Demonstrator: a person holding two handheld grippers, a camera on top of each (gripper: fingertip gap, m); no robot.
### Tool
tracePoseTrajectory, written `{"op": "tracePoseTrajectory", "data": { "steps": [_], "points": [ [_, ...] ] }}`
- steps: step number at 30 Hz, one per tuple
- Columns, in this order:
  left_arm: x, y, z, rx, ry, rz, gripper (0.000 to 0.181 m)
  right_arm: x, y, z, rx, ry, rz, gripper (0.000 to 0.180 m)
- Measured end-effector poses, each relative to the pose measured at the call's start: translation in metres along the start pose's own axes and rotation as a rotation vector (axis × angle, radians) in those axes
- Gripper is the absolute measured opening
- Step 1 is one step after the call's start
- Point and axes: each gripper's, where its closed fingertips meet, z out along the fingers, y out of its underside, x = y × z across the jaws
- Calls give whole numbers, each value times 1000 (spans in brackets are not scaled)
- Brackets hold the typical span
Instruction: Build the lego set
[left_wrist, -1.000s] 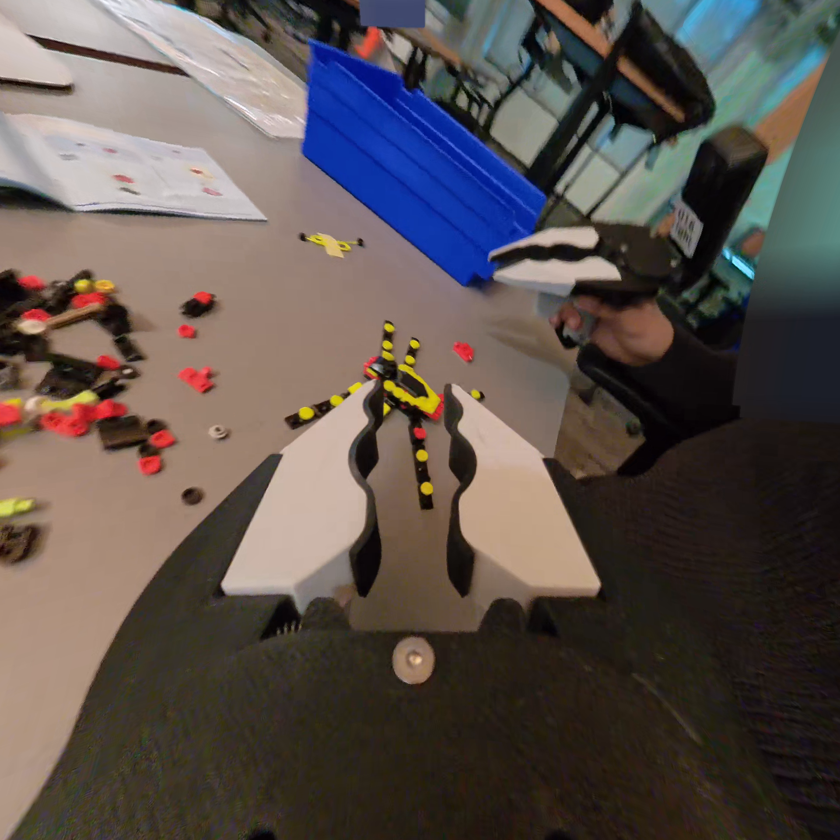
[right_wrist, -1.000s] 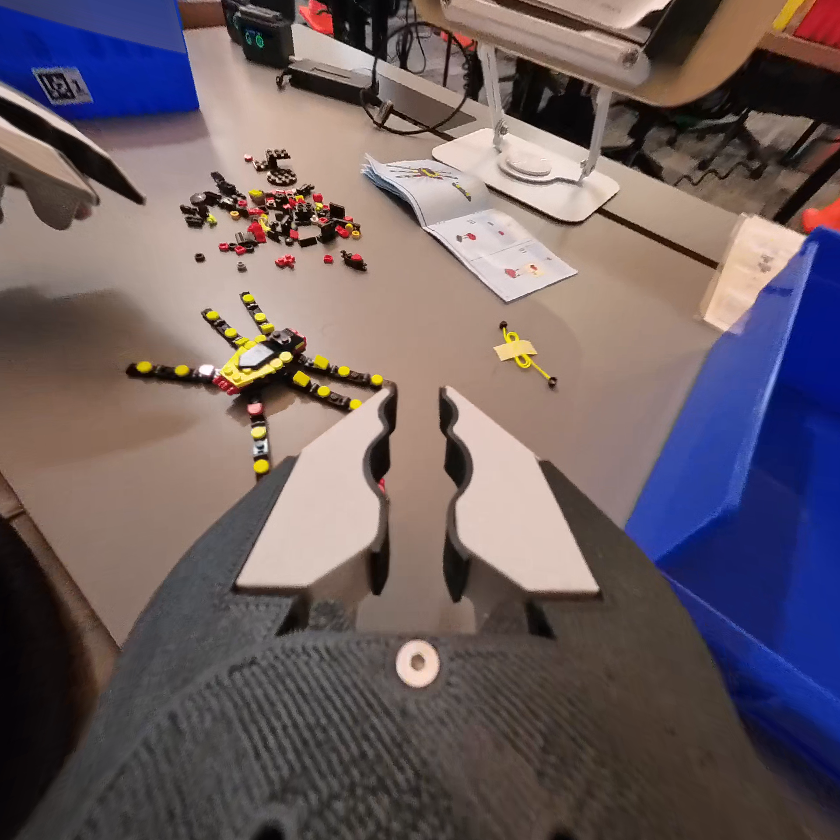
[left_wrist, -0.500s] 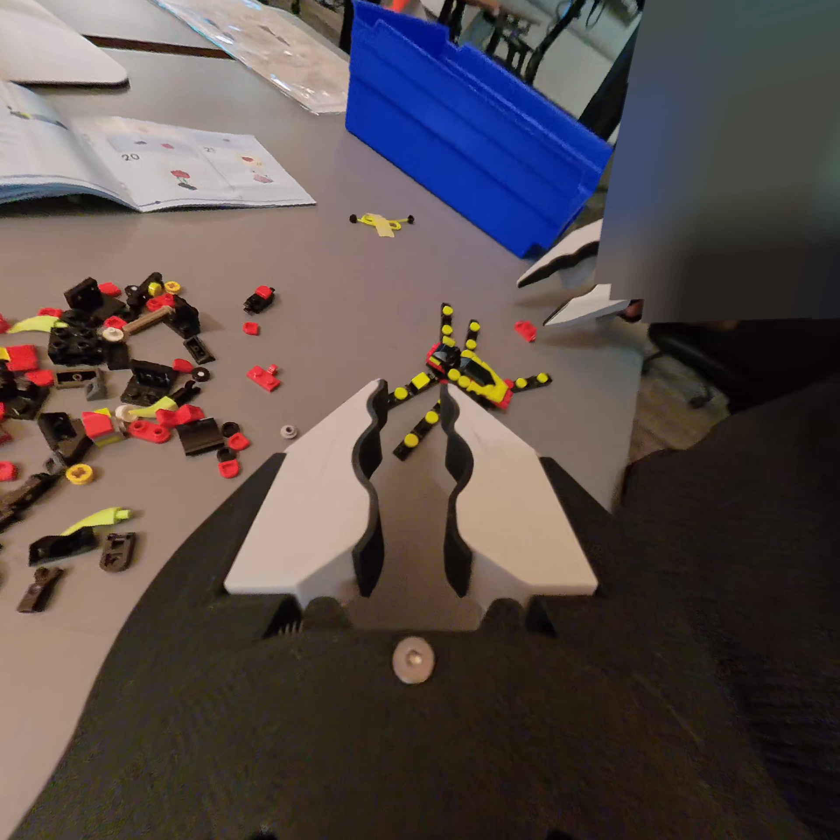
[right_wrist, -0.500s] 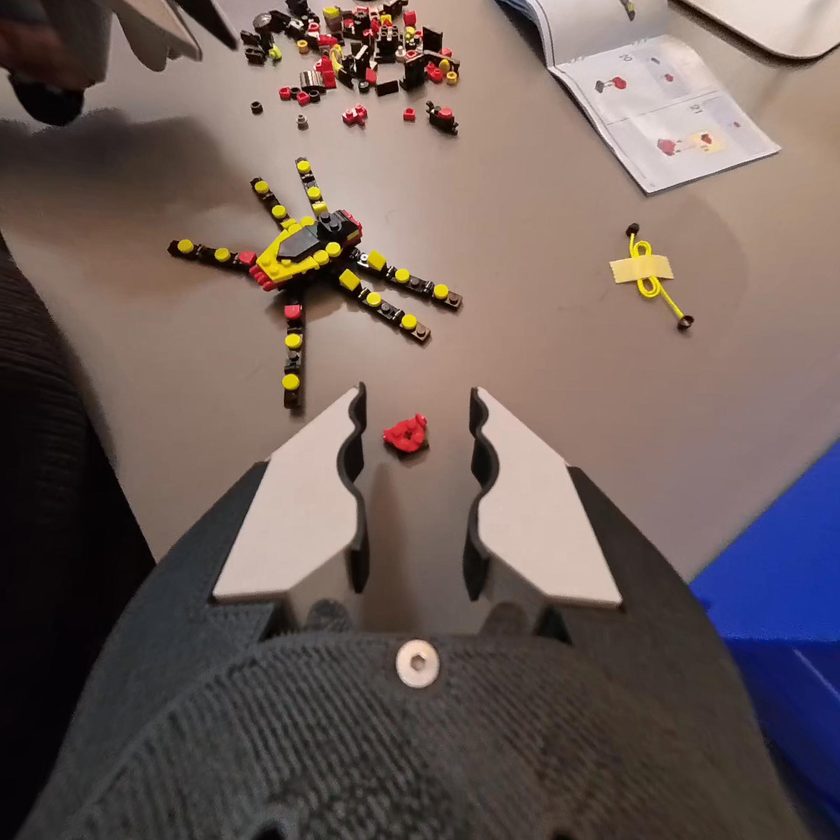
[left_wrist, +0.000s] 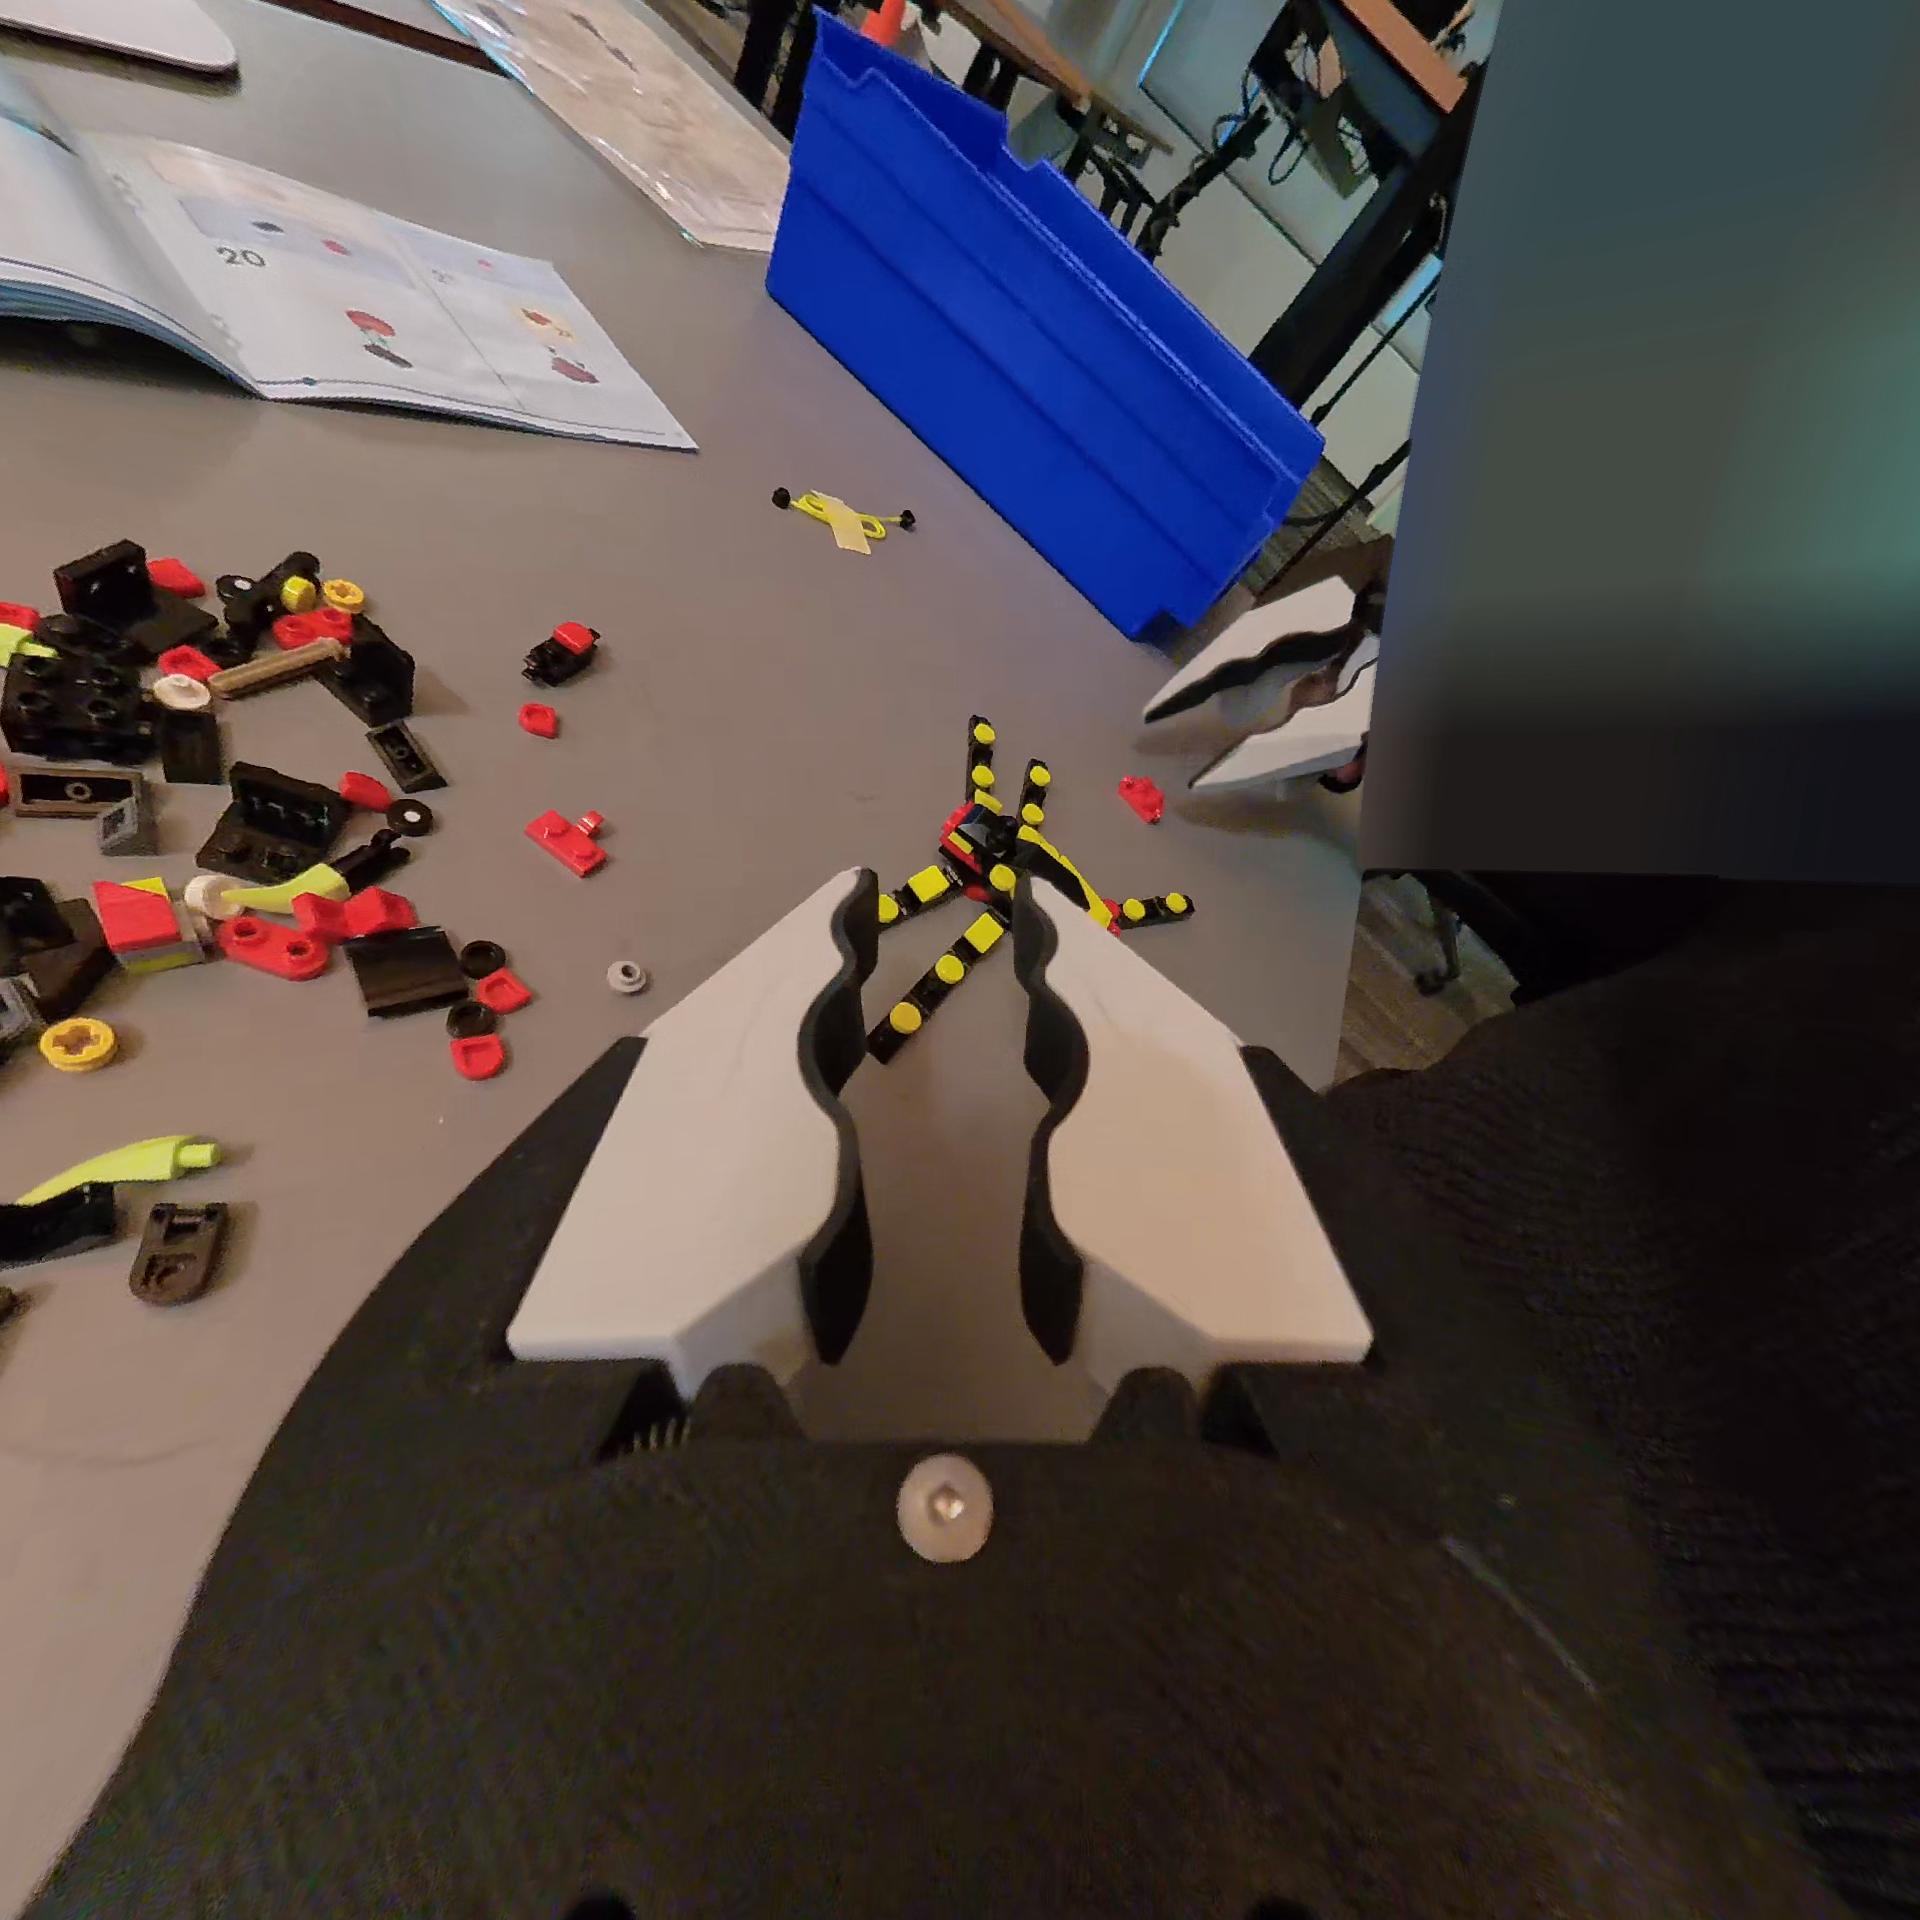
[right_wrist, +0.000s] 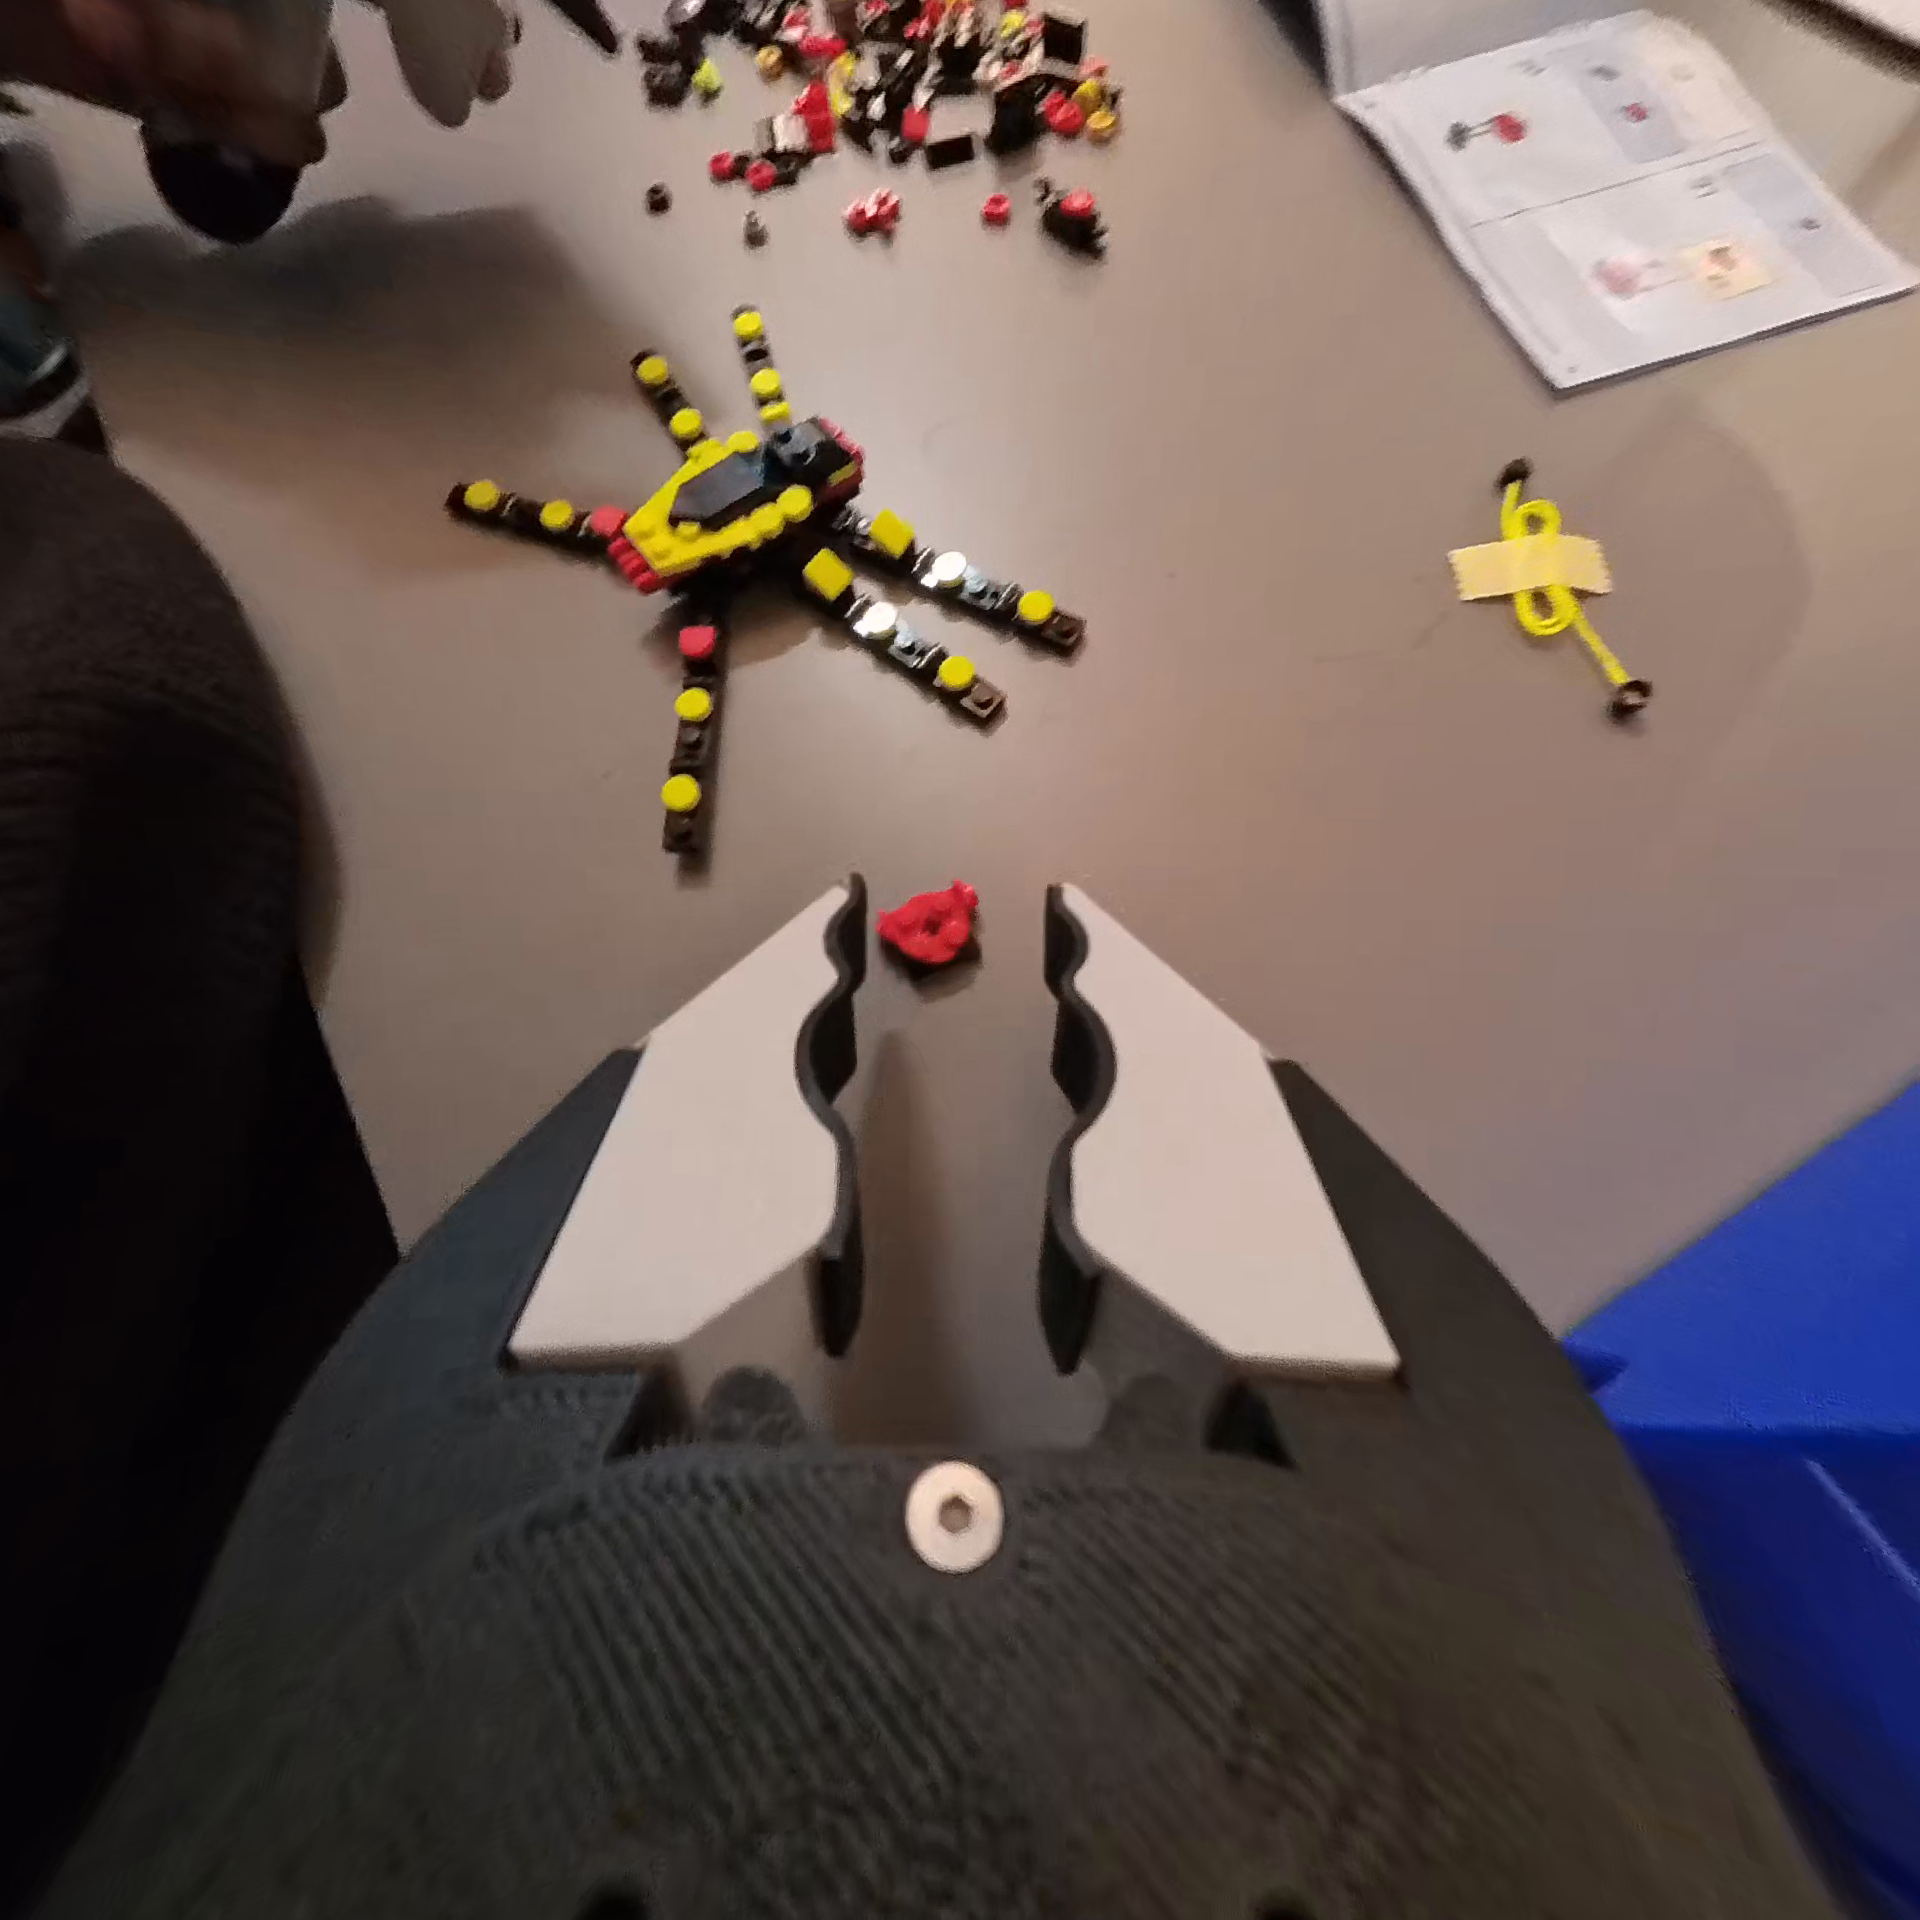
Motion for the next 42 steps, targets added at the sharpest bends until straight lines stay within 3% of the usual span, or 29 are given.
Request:
{"op": "tracePoseTrajectory", "data": {
  "steps": [10,14,17,22,27,30,33,37,42],
  "points": [
    [7,4,3,-25,40,-6,23,-8,17,9,-74,-97,12,35],
    [10,4,3,-27,55,-11,24,-9,16,12,-77,-91,0,31],
    [12,5,4,-34,56,4,23,-10,16,13,-88,-82,-15,19],
    [17,8,5,-51,54,43,23,-10,15,14,-99,-67,-25,18],
    [34,6,11,-30,81,100,22,-22,-29,4,108,-104,14,19],
    [57,5,19,-10,138,130,22,-52,-76,-12,338,-263,60,18],
    [92,6,28,-3,297,-35,23,-76,-109,-29,521,-330,26,18],
    [137,-2,30,43,606,-429,20,-94,-120,-31,570,-299,-67,18],
    [147,-8,24,93,719,-616,5,-115,-129,-30,602,-308,-111,18]
  ]
}}
